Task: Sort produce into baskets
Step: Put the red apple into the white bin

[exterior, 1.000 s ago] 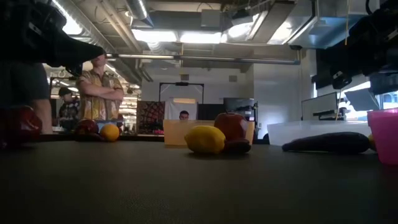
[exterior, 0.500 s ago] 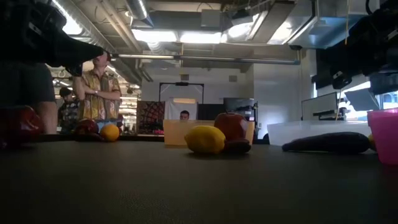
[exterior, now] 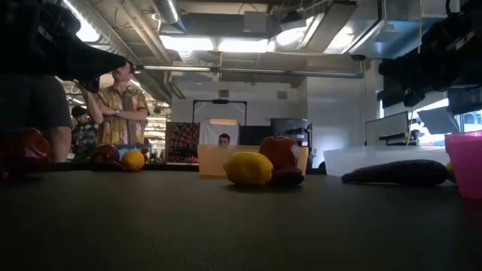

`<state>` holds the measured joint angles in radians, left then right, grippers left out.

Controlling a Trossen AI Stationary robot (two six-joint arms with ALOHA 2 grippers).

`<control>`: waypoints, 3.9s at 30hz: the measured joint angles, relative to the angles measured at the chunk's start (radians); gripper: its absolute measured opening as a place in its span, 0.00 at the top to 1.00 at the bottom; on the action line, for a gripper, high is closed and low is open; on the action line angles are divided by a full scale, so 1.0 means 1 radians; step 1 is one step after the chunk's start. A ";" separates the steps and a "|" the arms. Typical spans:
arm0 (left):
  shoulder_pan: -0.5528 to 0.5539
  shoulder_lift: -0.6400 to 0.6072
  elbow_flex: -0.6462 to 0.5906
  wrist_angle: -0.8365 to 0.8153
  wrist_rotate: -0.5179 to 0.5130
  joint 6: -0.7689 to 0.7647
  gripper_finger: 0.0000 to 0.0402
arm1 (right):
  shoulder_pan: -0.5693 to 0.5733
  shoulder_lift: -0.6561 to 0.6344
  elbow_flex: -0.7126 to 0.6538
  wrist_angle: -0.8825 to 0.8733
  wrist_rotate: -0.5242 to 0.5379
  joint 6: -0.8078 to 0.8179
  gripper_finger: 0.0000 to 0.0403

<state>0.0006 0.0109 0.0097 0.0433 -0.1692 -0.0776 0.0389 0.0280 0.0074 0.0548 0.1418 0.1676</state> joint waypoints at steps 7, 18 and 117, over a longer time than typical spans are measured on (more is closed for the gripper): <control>0.000 0.000 0.000 0.010 0.000 -0.020 0.99 | 0.000 0.000 0.000 0.002 0.041 -0.024 0.99; 0.000 0.000 0.000 0.028 0.000 -0.026 0.99 | 0.000 0.000 0.000 0.012 0.090 0.029 0.99; 0.043 0.000 0.000 0.017 -0.221 -0.209 0.37 | -0.065 1.654 0.549 0.573 0.083 -0.098 0.19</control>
<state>0.0437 0.0111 0.0093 0.0603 -0.3904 -0.2864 -0.0265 1.6821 0.5568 0.6281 0.2253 0.0697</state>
